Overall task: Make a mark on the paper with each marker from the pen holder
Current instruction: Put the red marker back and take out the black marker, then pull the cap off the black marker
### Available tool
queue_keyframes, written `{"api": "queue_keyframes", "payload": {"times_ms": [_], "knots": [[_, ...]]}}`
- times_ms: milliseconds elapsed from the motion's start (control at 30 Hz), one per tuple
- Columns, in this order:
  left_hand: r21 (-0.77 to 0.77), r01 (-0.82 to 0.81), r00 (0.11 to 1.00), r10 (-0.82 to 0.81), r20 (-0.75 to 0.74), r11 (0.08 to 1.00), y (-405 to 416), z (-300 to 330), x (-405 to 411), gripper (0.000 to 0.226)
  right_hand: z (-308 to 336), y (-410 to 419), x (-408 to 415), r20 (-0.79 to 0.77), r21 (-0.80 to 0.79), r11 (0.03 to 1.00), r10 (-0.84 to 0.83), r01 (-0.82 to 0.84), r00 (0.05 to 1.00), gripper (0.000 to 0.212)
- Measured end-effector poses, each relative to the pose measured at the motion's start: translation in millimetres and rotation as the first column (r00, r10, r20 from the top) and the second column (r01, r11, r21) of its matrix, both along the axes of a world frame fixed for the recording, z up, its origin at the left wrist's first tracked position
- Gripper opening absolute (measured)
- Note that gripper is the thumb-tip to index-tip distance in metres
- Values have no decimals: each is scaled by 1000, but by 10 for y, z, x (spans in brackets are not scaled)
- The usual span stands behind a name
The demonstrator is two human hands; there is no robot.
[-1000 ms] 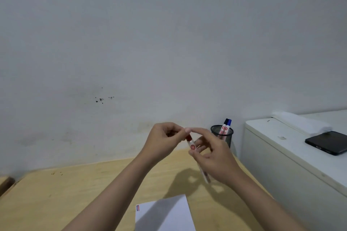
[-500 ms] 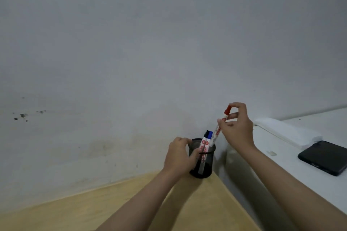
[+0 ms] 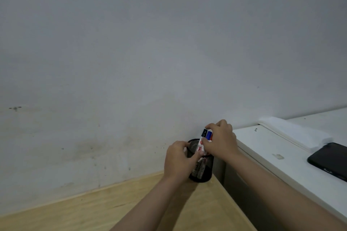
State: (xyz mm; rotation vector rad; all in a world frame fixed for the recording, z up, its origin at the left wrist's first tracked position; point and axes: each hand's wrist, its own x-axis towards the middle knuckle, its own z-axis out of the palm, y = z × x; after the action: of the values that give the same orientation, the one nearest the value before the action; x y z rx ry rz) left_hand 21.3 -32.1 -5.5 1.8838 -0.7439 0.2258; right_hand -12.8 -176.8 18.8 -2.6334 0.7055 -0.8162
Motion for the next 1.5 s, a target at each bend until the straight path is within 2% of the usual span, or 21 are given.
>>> {"api": "queue_keyframes", "payload": {"times_ms": [100, 200, 267, 333, 400, 467, 567, 667, 733, 800, 900, 1000, 1067, 1100, 1167, 1233, 1300, 1400, 1500], "knots": [[16, -3, 1000, 4, -20, 1000, -6, -19, 3, 38, 42, 48, 12, 33, -73, 997, -32, 35, 999, 33], [62, -9, 1000, 11, -21, 998, -19, -32, 13, 39, 118, 94, -28, 132, -74, 997, 42, -33, 990, 17], [102, -24, 999, 26, -21, 995, -19, -41, 5, 39, 192, 166, -74, 174, 65, 986, 142, -155, 974, 11], [79, -40, 998, 43, -46, 996, 2, -32, -49, 38, 252, 252, -131, 217, 198, 952, 190, -234, 957, 6], [0, -43, 992, 43, -116, 999, 53, 22, -155, 32, 301, 318, -219, 249, 154, 954, 214, -256, 945, 9], [-97, -25, 970, 1, -242, 995, 150, 145, -300, 27, 370, 395, -360, 296, 19, 964, 248, -265, 922, 12], [-218, 44, 898, -135, -418, 975, 354, 376, -513, 37, 505, 624, -707, 466, -137, 955, 296, -262, 834, 11], [-424, 93, 732, -351, -584, 901, 584, 626, -729, 32, 556, 975, -1142, 614, -202, 940, 340, -275, 712, 8], [-520, 89, 643, -447, -621, 850, 759, 771, -868, 25, 510, 1216, -1387, 653, -215, 931, 363, -296, 665, 9], [-572, 96, 609, -502, -614, 815, 952, 879, -1022, 15, 440, 1420, -1563, 666, -220, 921, 383, -323, 640, 12], [-601, 82, 654, -498, -569, 795, 1261, 1005, -1257, 12, 400, 1664, -1749, 638, -217, 886, 447, -410, 627, 13], [-605, 57, 746, -437, -502, 794, 1612, 1078, -1424, 16, 464, 1879, -1897, 652, -154, 863, 454, -481, 607, 14], [-570, 120, 802, -418, -426, 813, 1847, 1081, -1495, 14, 554, 2029, -1951, 718, 49, 856, 328, -515, 614, 15], [-548, 171, 817, -429, -386, 819, 1959, 1074, -1531, 14, 609, 2108, -1961, 742, 181, 821, 246, -541, 623, 16], [-485, 253, 841, -438, -318, 837, 2138, 1057, -1600, 15, 699, 2252, -1946, 732, 394, 695, 158, -601, 663, 16], [-443, 268, 873, -410, -264, 856, 2302, 1033, -1660, 15, 742, 2417, -1931, 701, 530, 547, 147, -648, 698, 12], [-430, 245, 904, -365, -222, 869, 2459, 1009, -1693, 14, 747, 2553, -1929, 716, 572, 462, 122, -677, 688, 11], [-414, 182, 942, -279, -185, 892, 2683, 982, -1712, 16, 748, 2671, -1941, 759, 560, 429, 78, -709, 647, 13], [-384, 119, 970, -190, -154, 916, 2822, 977, -1742, 17, 723, 2762, -1953, 779, 559, 330, 105, -761, 618, 11]]}}
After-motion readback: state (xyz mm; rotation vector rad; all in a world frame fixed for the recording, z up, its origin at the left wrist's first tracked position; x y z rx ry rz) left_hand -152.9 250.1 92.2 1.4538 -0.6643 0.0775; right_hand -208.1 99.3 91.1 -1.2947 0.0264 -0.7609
